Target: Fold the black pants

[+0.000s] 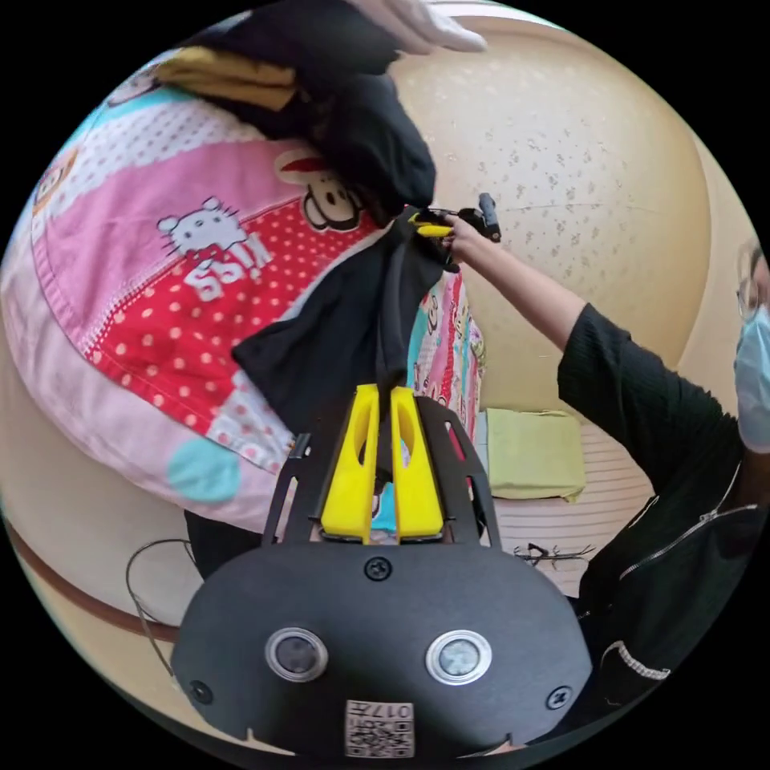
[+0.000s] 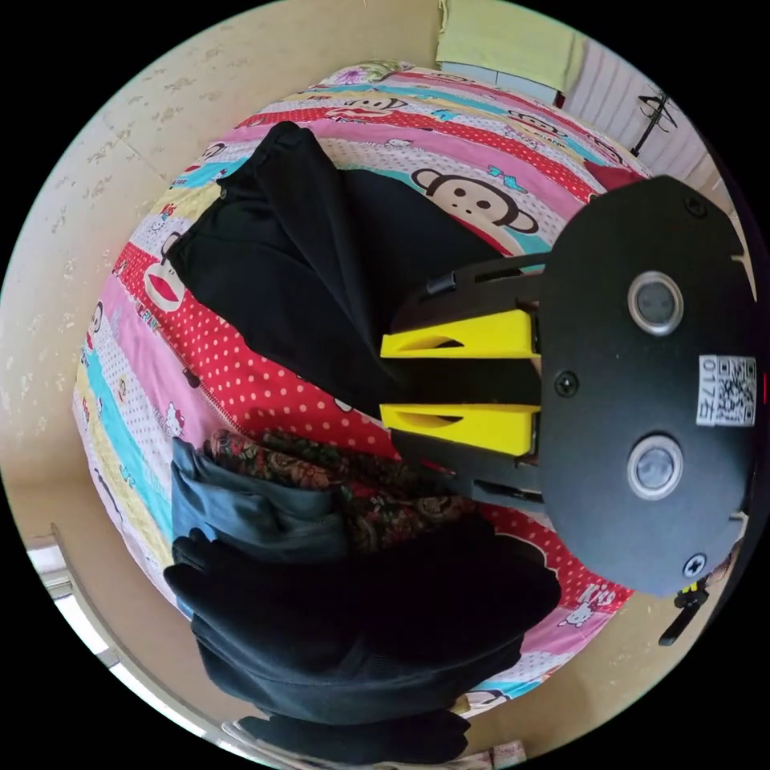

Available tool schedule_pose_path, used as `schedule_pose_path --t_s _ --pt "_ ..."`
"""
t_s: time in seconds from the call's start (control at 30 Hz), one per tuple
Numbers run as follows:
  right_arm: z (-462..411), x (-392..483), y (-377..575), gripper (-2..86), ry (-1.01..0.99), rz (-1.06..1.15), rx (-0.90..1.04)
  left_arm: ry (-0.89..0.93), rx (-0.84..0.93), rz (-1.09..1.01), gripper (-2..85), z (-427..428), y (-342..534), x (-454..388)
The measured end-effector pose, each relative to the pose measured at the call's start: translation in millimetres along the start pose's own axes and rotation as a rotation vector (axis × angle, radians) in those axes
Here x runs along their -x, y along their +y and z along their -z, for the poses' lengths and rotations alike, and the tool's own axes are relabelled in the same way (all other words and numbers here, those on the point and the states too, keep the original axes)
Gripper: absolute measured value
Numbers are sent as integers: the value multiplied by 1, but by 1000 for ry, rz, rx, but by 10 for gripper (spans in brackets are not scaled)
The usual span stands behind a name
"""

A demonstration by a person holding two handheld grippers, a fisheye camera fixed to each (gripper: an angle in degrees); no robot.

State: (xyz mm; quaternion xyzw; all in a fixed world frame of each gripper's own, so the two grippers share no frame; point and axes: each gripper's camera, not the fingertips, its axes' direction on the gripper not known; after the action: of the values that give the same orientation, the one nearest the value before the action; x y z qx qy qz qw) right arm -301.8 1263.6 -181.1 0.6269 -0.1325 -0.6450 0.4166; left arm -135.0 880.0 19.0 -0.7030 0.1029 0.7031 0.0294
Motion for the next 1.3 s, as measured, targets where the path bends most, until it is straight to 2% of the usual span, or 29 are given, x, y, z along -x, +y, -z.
schedule_pose_path --t_s 0.07,0.2,0.27,0.4,0.47,0.53,0.6,0.63,0.67,0.77,0.83,0.9,1.03,1.2,1.3 --pt "0 9 21 80 67 69 -81 47 -24 74 33 1 -10 32" --pt "12 3 64 79 -29 324 -140 147 -41 101 31 9 -33 67" --pt "16 -20 98 79 -160 371 -64 153 -41 117 27 16 -40 72" --pt "7 -59 160 80 -335 386 63 36 17 106 12 28 -50 67" --pt "-13 -79 205 86 -417 339 140 24 40 84 36 31 -55 60" --pt "-33 -94 241 95 -517 245 179 -2 -24 67 83 45 -64 50" --pt "-56 -105 275 111 -678 145 195 -51 -130 11 124 59 -72 38" --pt "-72 -108 297 123 -870 122 210 -98 -171 -43 131 64 -80 29" --pt "-89 -112 317 128 -1049 81 223 -117 -171 -68 134 64 -85 24" --pt "-118 -125 355 128 -1213 -130 165 -181 13 -119 134 43 -120 15" --pt "-130 -129 370 124 -1224 -208 130 -205 189 -158 127 18 -146 12" --pt "-142 -128 381 119 -1190 -266 162 -215 273 -199 122 4 -161 6" --pt "-148 -127 403 111 -1038 -304 160 -242 505 -234 108 -28 -182 -5" --pt "-154 -129 411 99 -1066 -266 138 -302 562 -273 99 -37 -189 -22" --pt "-167 -124 409 90 -1068 -247 195 -318 548 -270 73 -33 -191 -28"
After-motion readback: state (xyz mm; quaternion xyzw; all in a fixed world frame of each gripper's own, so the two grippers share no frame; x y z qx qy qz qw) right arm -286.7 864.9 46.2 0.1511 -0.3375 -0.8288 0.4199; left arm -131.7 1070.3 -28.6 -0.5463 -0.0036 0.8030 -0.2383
